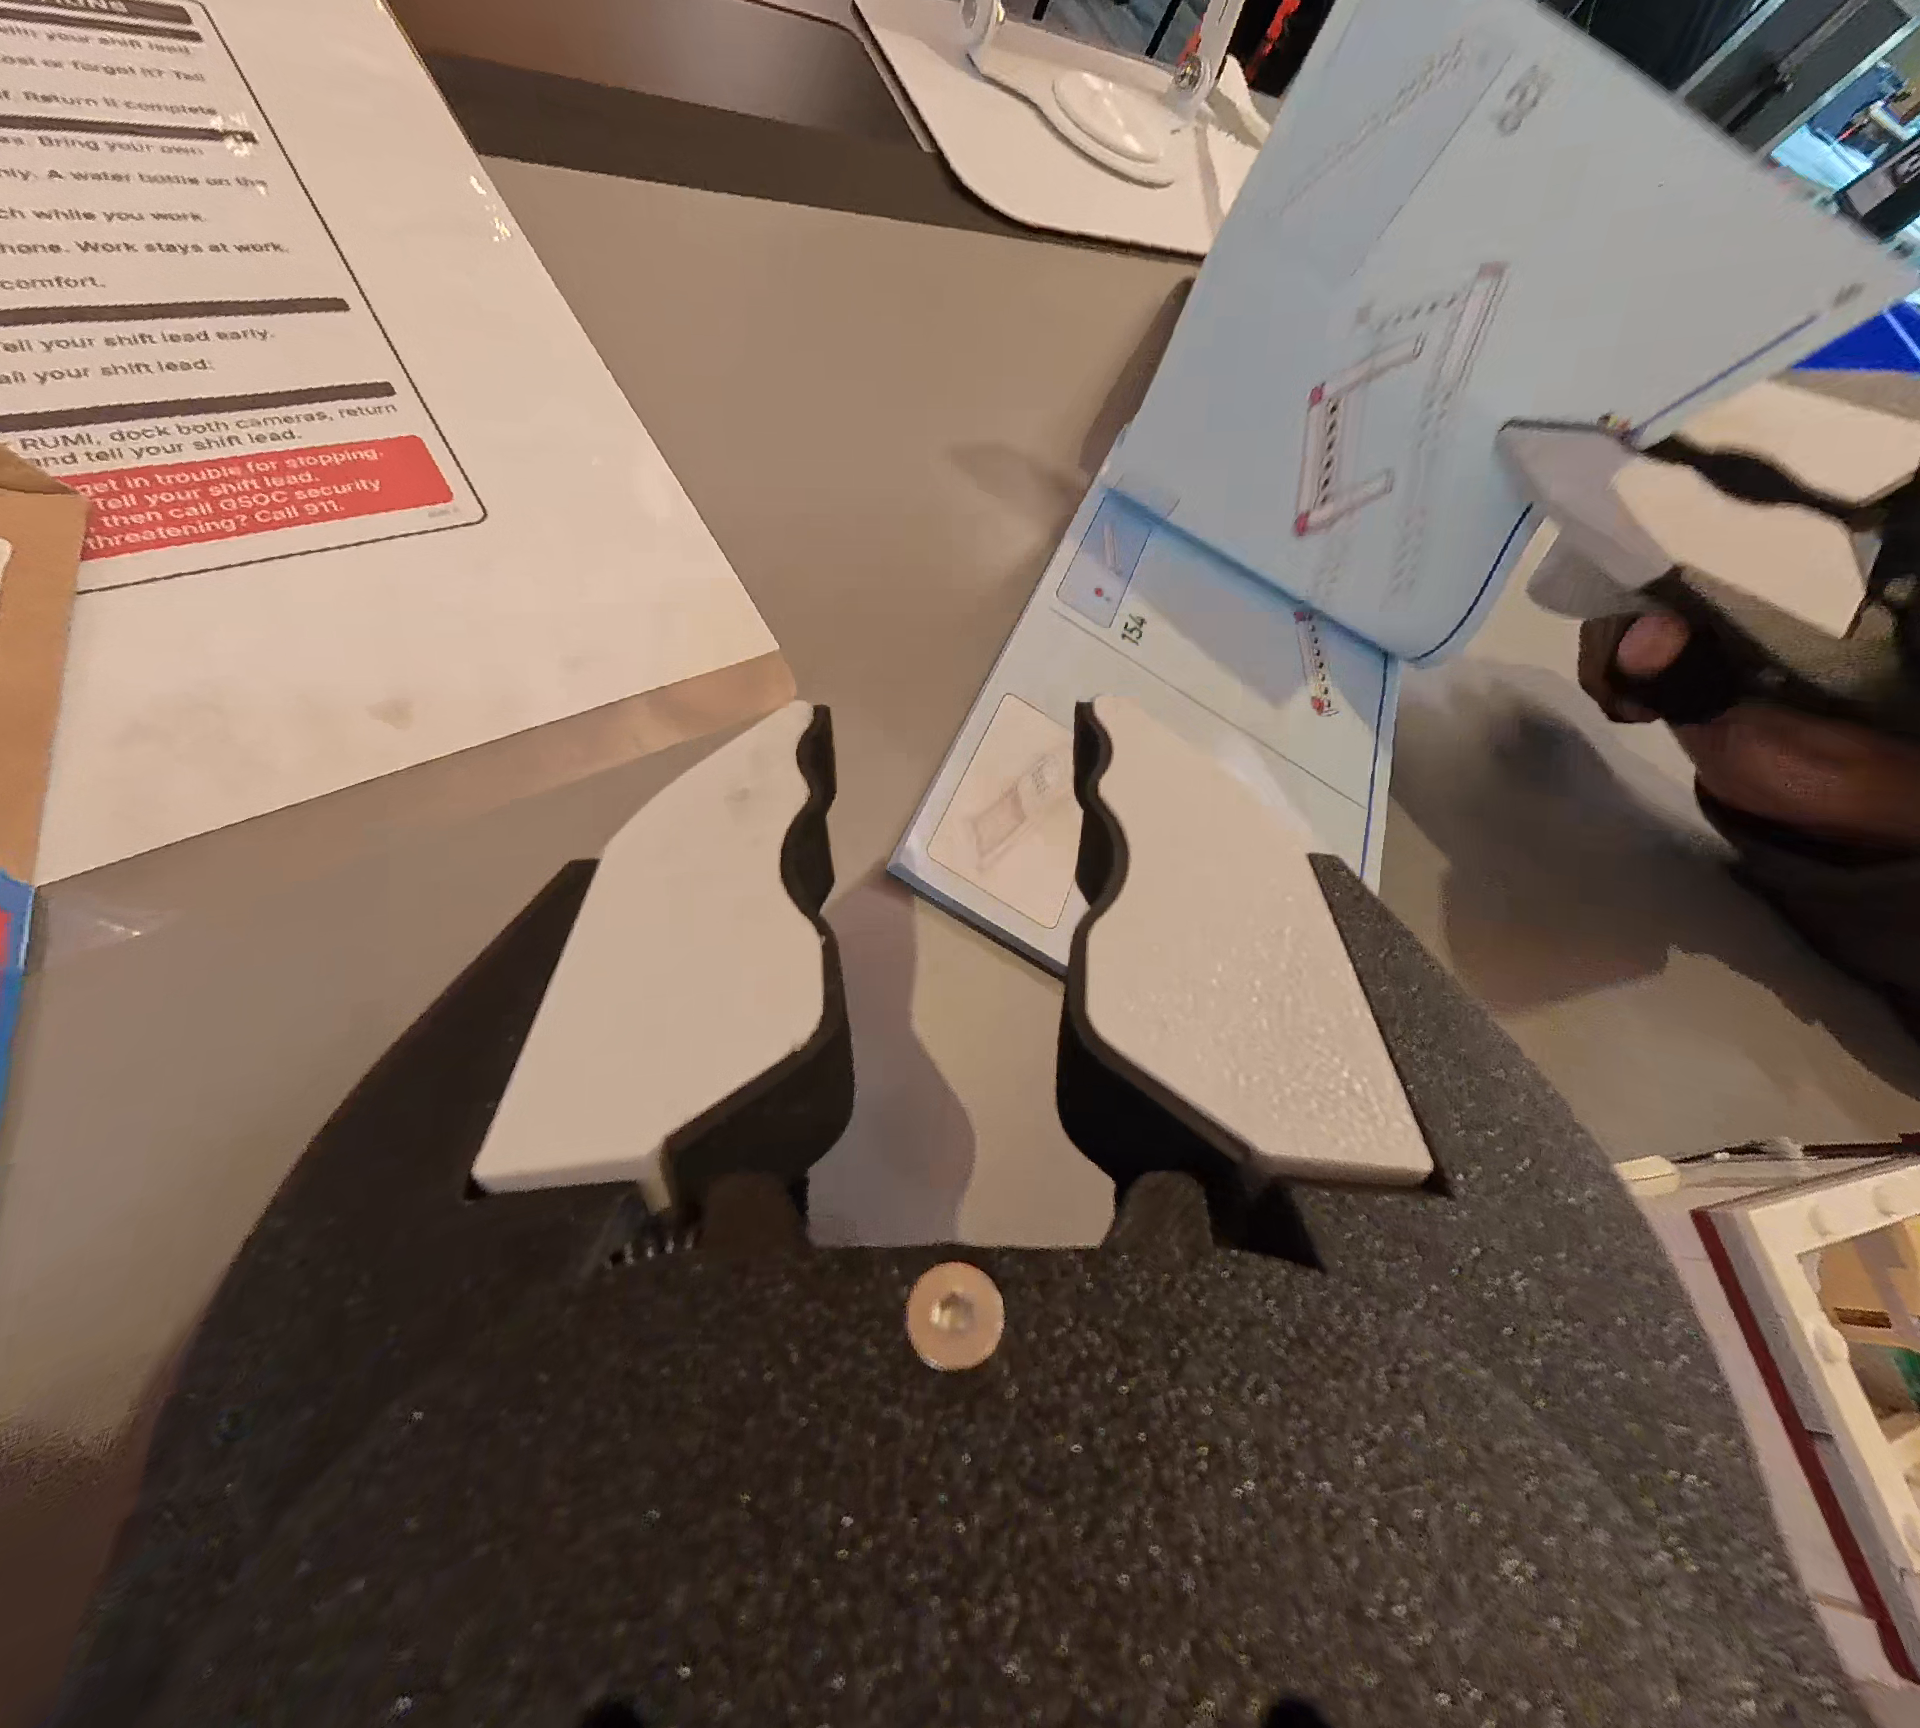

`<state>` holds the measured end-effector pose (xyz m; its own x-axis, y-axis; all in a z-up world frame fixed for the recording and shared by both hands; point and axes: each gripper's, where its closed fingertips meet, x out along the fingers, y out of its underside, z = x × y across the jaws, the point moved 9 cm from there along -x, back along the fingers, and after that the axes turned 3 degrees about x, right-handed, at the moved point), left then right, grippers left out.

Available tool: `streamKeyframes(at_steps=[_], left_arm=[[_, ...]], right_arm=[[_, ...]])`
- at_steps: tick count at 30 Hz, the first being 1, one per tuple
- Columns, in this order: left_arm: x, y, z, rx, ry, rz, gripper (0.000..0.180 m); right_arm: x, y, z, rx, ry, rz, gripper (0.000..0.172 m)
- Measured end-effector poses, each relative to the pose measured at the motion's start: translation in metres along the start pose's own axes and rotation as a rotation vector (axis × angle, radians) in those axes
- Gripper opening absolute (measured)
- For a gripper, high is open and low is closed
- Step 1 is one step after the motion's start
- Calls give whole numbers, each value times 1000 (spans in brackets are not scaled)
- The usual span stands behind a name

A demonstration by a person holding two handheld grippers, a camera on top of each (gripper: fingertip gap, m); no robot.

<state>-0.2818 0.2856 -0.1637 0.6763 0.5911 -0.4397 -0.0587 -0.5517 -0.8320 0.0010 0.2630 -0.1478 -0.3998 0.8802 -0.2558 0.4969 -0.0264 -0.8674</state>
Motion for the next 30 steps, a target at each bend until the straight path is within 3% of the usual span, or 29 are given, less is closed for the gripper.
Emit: streamKeyframes(at_steps=[5, 8, 12, 15, 19, 25, 30], left_arm=[[9, 9, -4, 7, 71, 96, 47], [13, 11, -10, 48, 89, 134, 54], [13, 14, -14, 200, 28, 199, 66], [14, 20, -14, 349, -46, 286, 75], [15, 21, -20, 373, 2, 301, 75], [16, 23, -20, 363, 24, 322, 70], [17, 24, -22, 377, 33, 329, 67]], right_arm=[[-6, 20, -38, 282, 44, 78, 1], [-13, 35, -57, 429, 56, 155, 12], [-27, 42, -75, 472, 101, 225, 22], [-43, 37, -80, 414, 180, 232, 27], [-55, 16, -54, 219, 205, 152, 27], [-44, -10, 35, -87, -63, -10, 22], [-29, -5, 69, -156, -200, -34, 24]])
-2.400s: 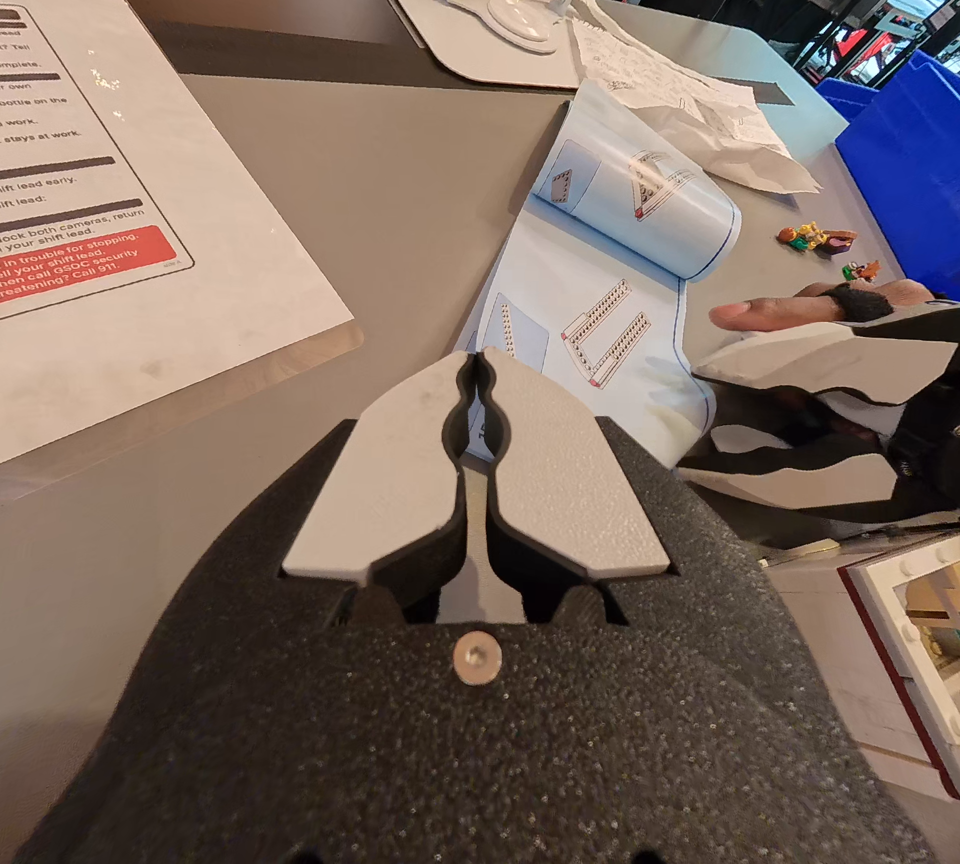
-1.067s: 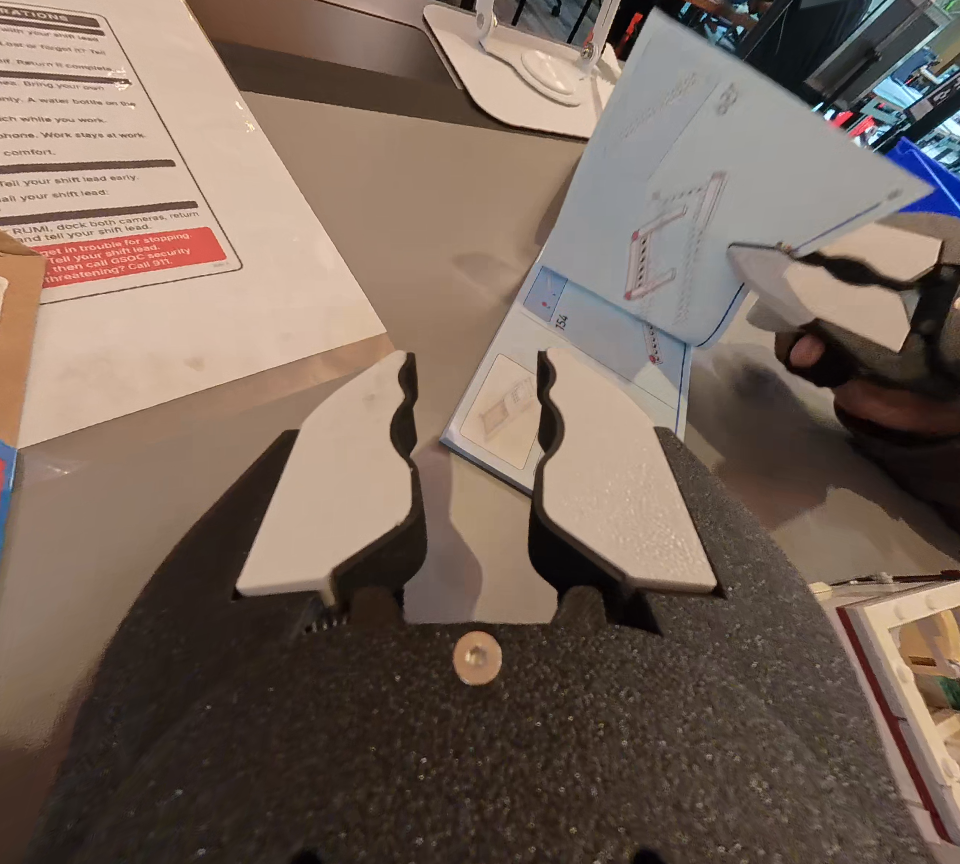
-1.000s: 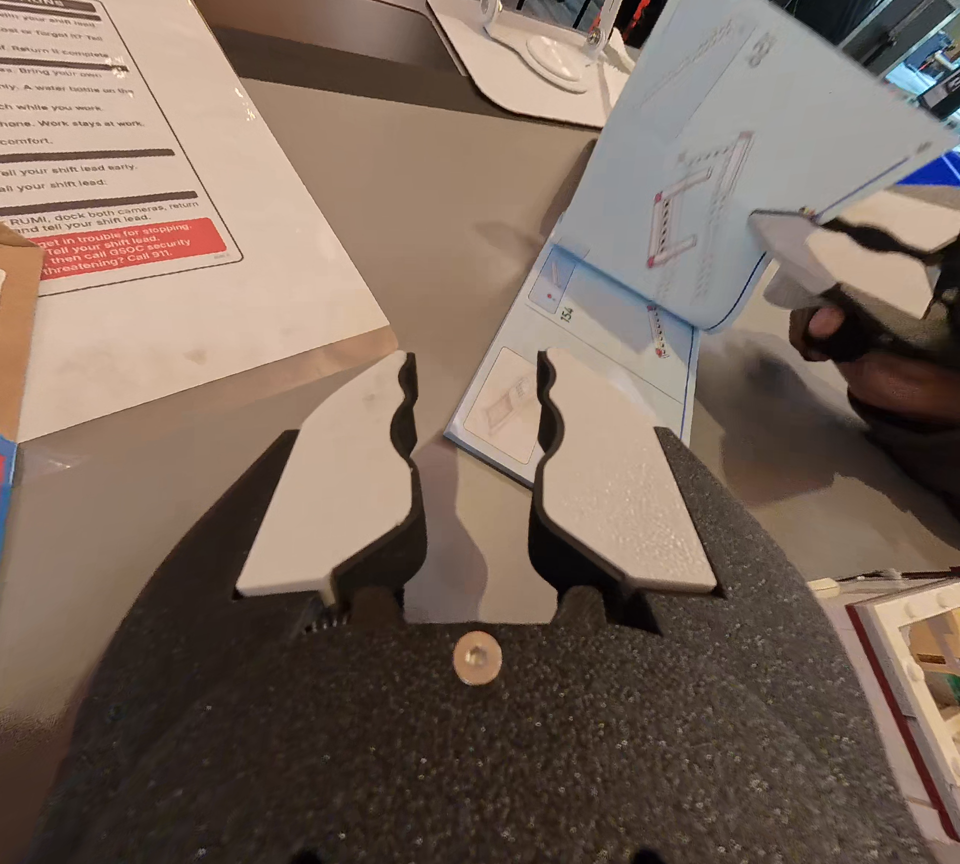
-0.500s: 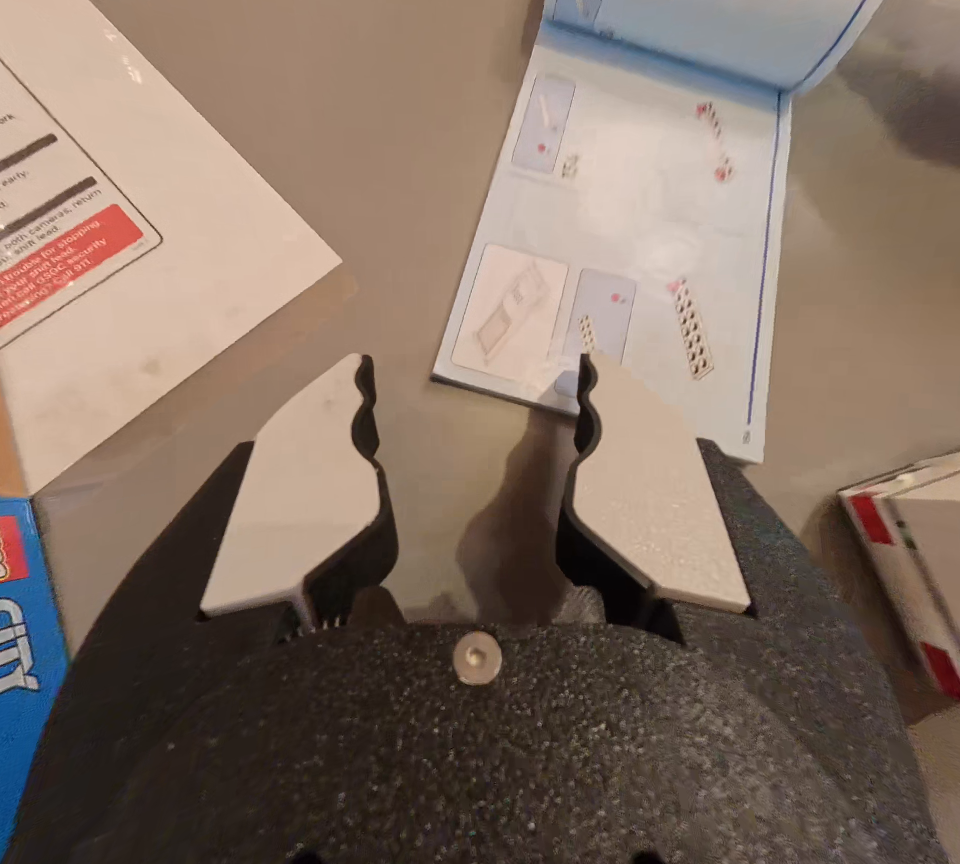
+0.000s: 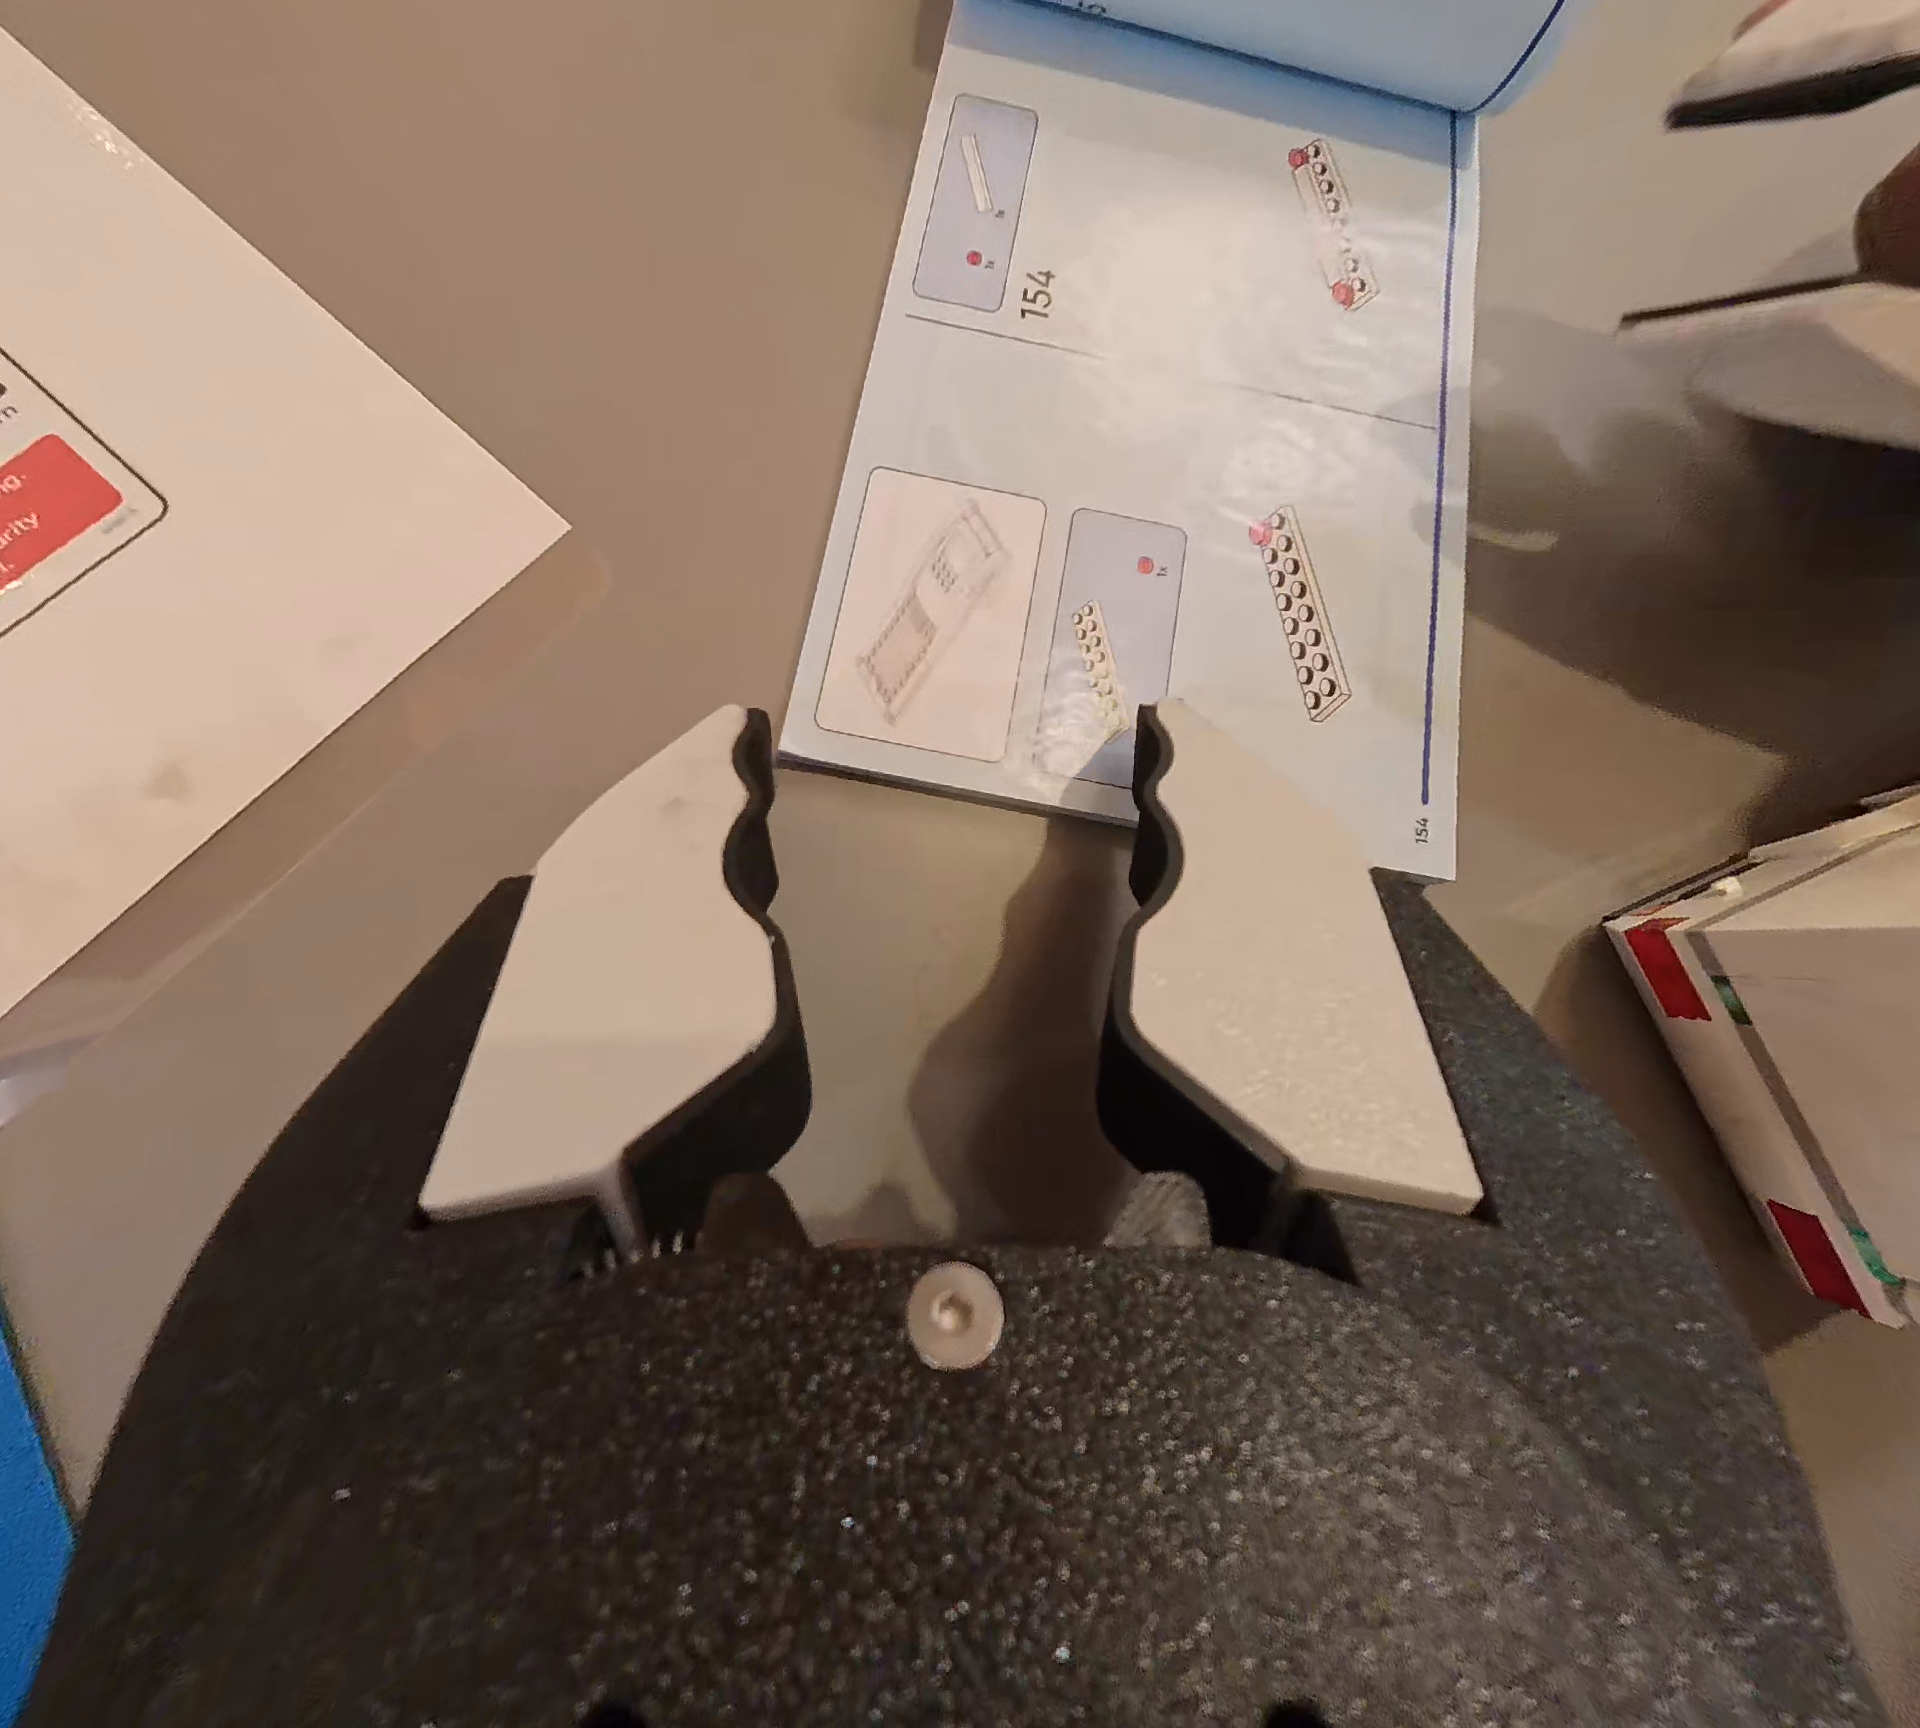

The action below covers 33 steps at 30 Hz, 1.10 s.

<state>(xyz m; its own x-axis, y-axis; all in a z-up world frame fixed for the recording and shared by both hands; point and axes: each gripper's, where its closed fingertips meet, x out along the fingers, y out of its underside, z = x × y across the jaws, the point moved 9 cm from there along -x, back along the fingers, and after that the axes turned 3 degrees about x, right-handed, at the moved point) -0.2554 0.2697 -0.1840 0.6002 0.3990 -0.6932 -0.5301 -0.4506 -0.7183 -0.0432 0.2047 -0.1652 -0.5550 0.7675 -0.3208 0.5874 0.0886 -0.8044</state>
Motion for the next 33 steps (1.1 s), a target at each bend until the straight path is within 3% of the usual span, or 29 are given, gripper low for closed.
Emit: streamKeyframes(at_steps=[15, 25, 33], left_arm=[[2, -1, -3, 28, -6, 8, 66], [0, -3, 0, 23, -33, -21, 60], [3, -3, -2, 43, -45, 5, 60]], right_arm=[[3, 4, 9, -95, -26, 12, 26], [7, 10, 23, -263, -72, 55, 27], [8, 10, 23, -258, -72, 59, 27]])
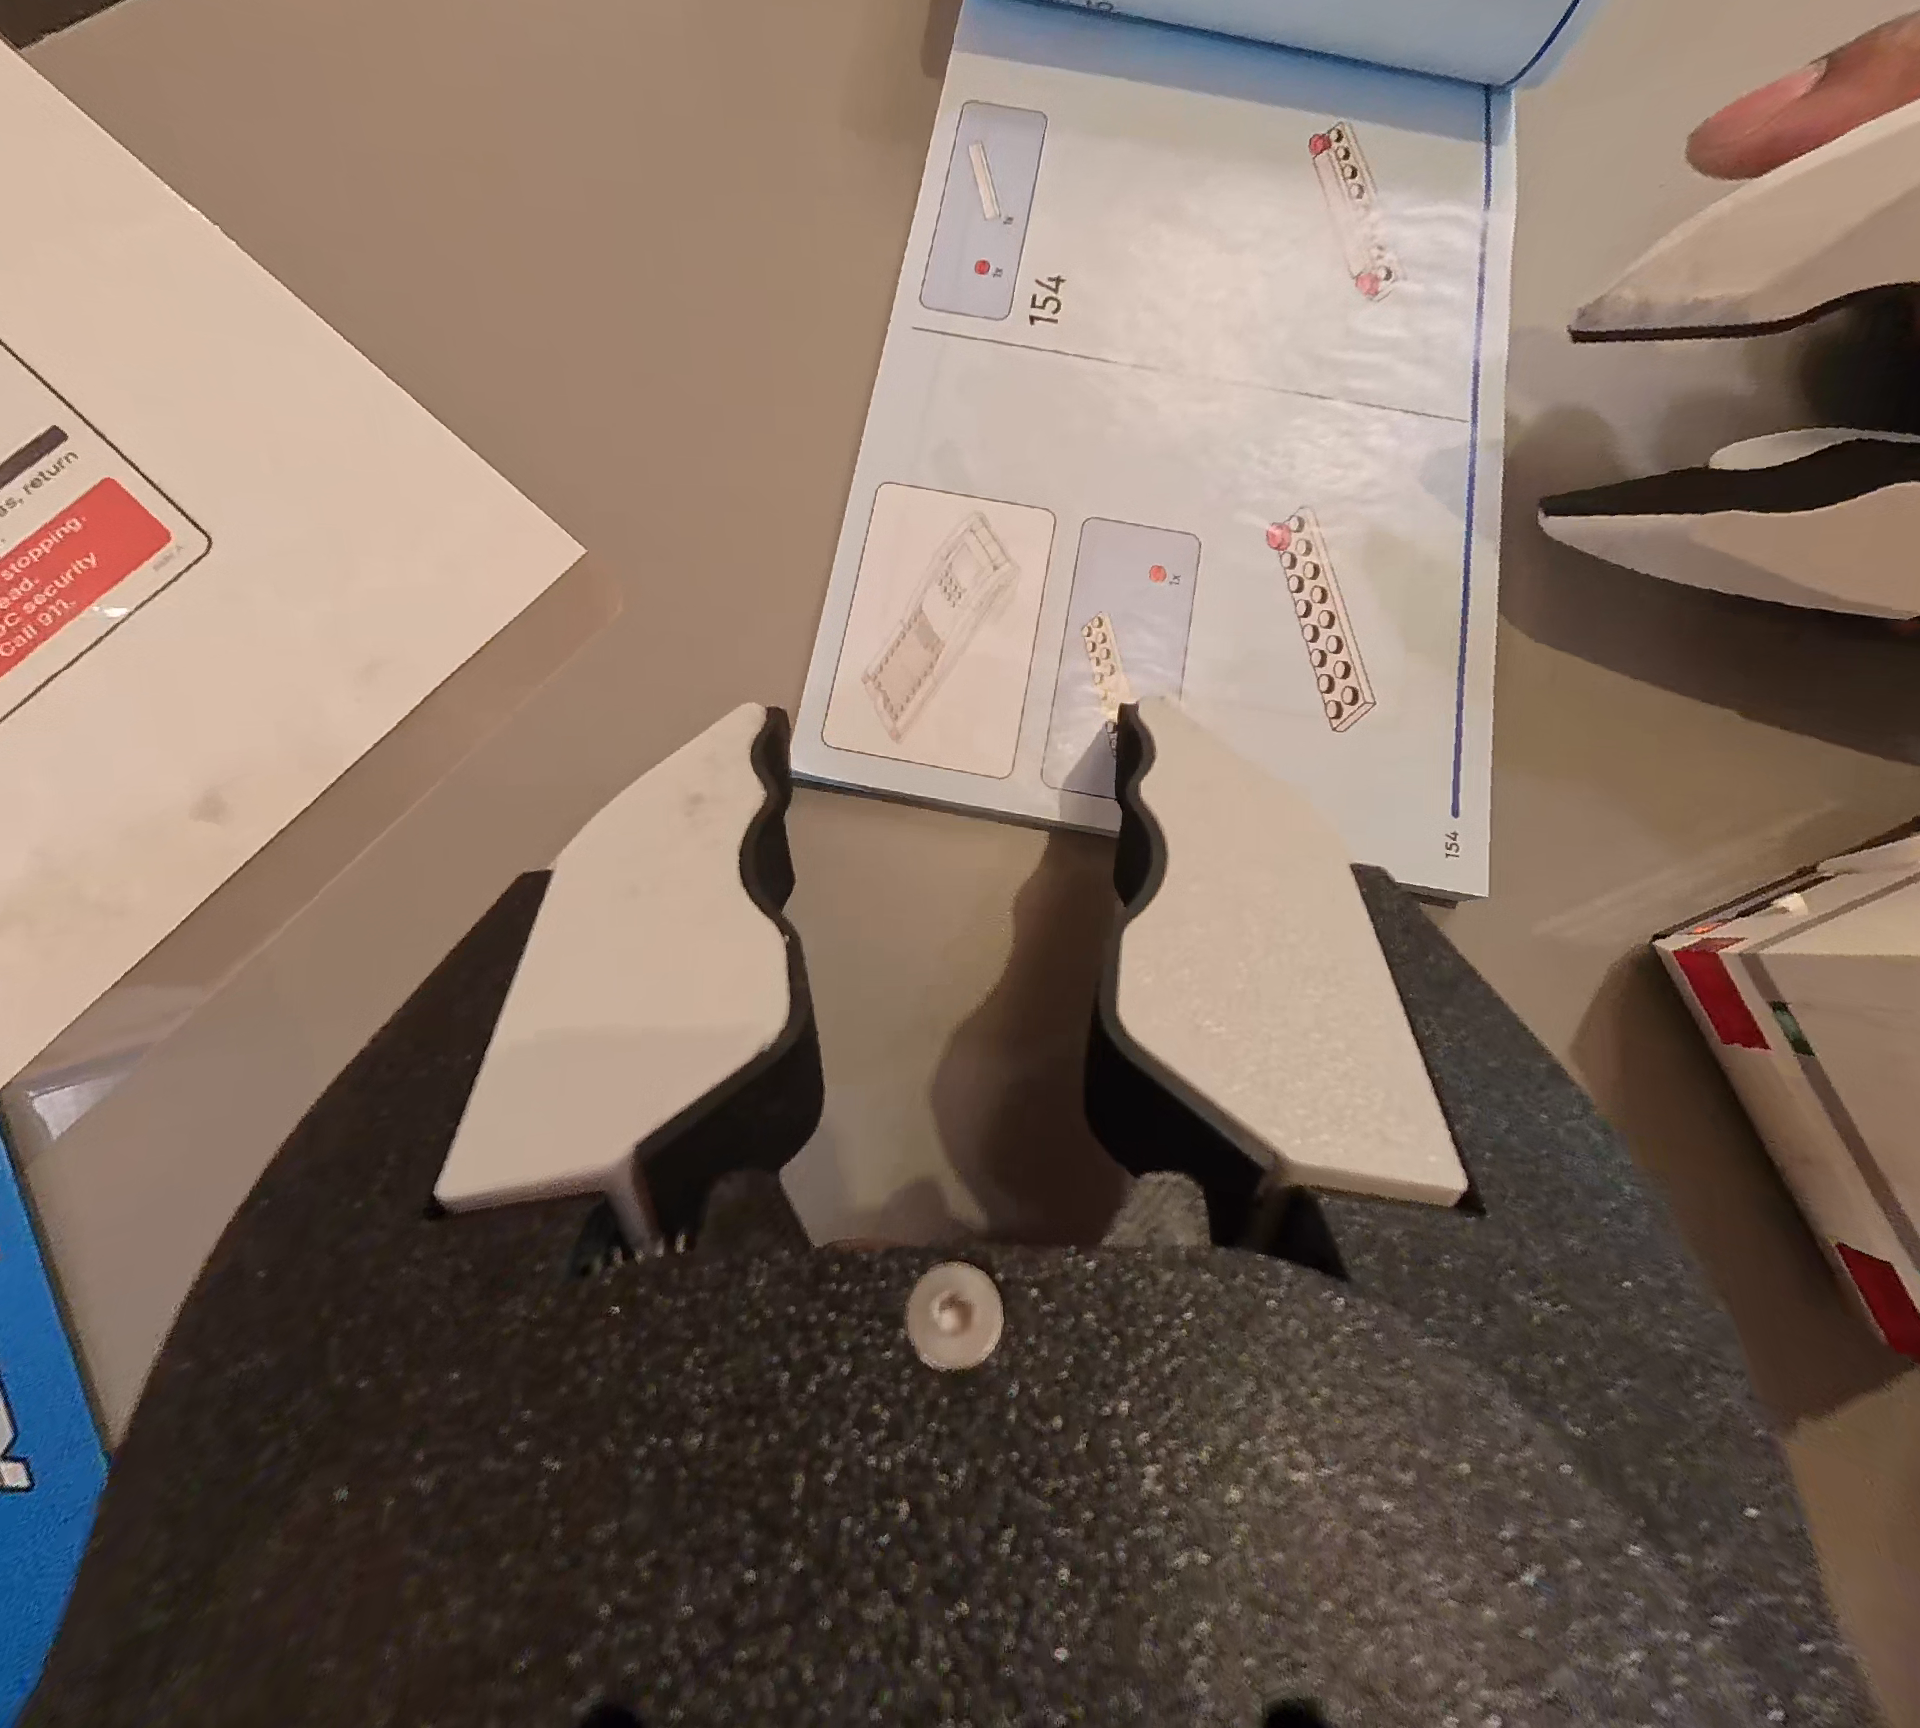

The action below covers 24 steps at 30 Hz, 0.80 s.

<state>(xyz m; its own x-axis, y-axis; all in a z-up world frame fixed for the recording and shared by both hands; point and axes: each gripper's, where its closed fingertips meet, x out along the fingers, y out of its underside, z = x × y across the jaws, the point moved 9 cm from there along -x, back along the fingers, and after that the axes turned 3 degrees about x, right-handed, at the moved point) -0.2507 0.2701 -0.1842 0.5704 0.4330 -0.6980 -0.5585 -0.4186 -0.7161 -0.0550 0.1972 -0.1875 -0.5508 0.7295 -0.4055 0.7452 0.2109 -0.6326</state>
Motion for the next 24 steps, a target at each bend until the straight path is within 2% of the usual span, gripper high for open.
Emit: streamKeyframes(at_steps=[9, 18, 24], left_arm=[[-1, 0, -1, 8, 11, -2, 59], [-3, -1, -3, 3, 46, -16, 47], [-2, -1, -6, 10, 63, -10, 45]], right_arm=[[0, 0, 0, 1, 2, 2, 27], [0, 0, 0, -6, 0, -6, 27], [-10, 8, -6, -19, -54, -89, 39]])
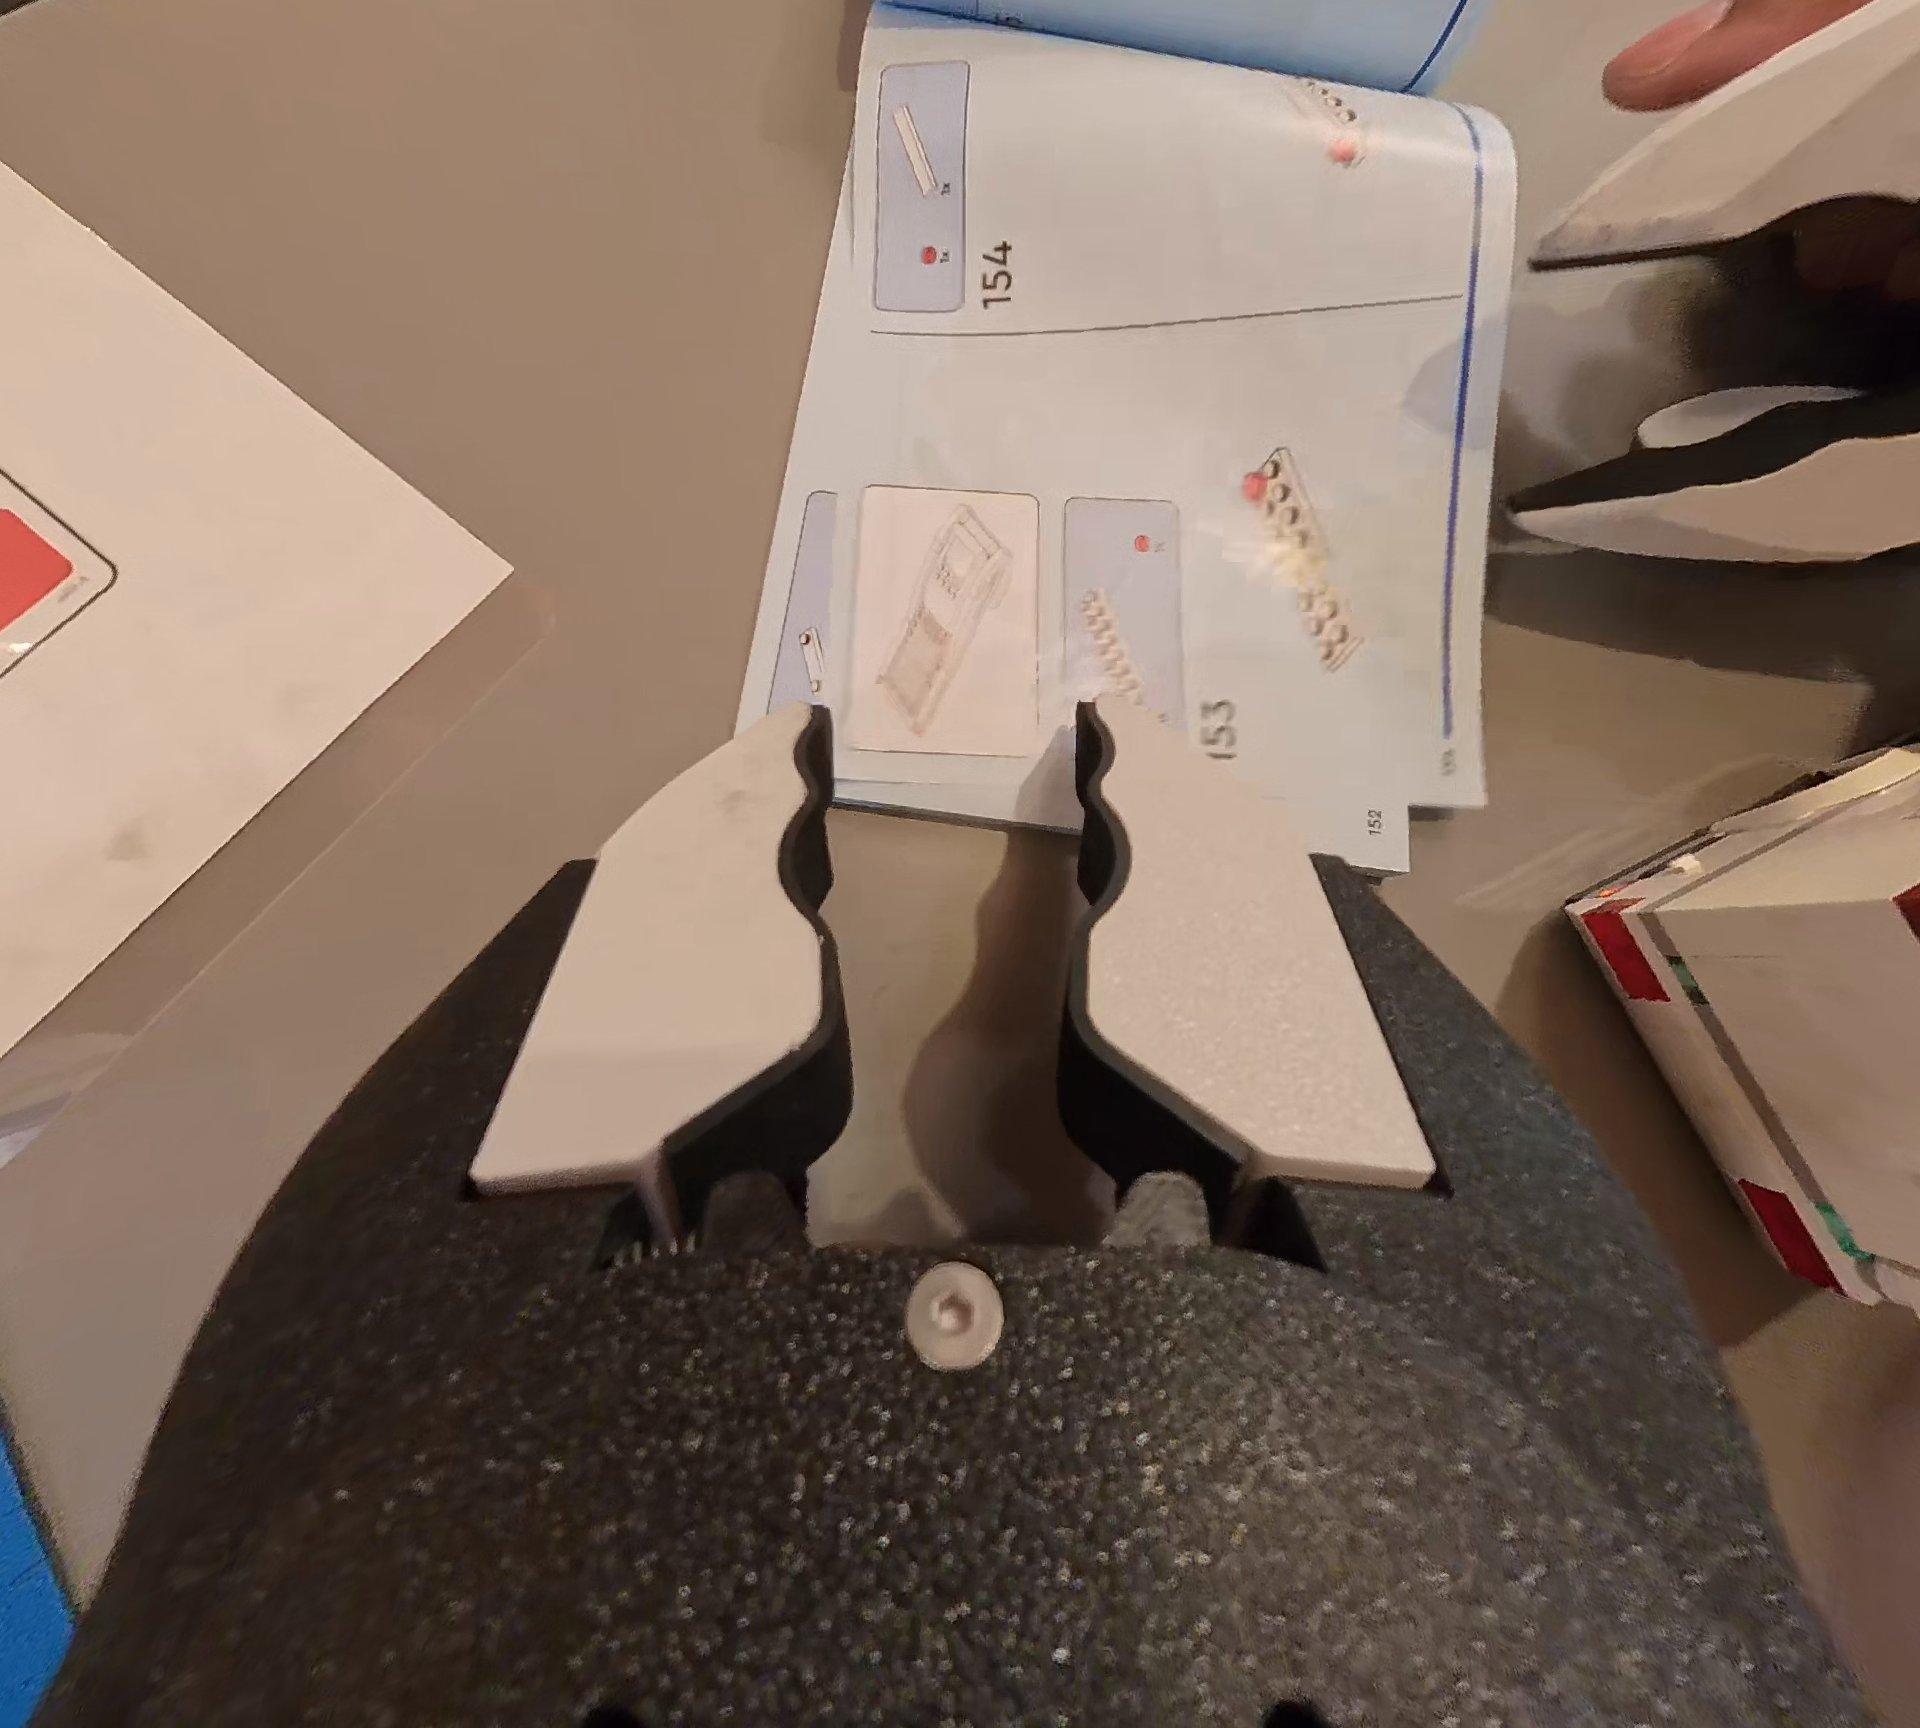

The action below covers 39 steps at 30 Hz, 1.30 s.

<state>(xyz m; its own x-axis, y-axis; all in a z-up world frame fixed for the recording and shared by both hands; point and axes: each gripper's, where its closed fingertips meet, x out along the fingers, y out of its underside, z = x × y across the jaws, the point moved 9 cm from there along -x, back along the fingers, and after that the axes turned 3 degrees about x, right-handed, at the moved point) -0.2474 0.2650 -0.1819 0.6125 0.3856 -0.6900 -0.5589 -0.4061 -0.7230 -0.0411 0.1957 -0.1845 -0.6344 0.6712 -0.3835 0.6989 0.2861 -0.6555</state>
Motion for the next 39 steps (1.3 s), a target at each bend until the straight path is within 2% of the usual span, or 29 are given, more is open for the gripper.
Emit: streamKeyframes(at_steps=[5, 9, 14, 21, 39], left_arm=[[1, -1, -3, 6, 17, -3, 43], [3, -1, -5, 12, 32, 8, 43], [2, -2, -5, 15, 12, -3, 44], [2, 0, 4, -3, -85, 8, 59], [5, 0, -4, 44, -39, 24, 59]], right_arm=[[-3, 15, -11, -55, 62, 25, 43], [3, 14, -12, -75, 91, 40, 43], [4, 11, -9, -81, 82, 28, 42], [4, 12, -11, -51, 77, 25, 41], [5, 8, -10, -37, 23, 8, 42]])
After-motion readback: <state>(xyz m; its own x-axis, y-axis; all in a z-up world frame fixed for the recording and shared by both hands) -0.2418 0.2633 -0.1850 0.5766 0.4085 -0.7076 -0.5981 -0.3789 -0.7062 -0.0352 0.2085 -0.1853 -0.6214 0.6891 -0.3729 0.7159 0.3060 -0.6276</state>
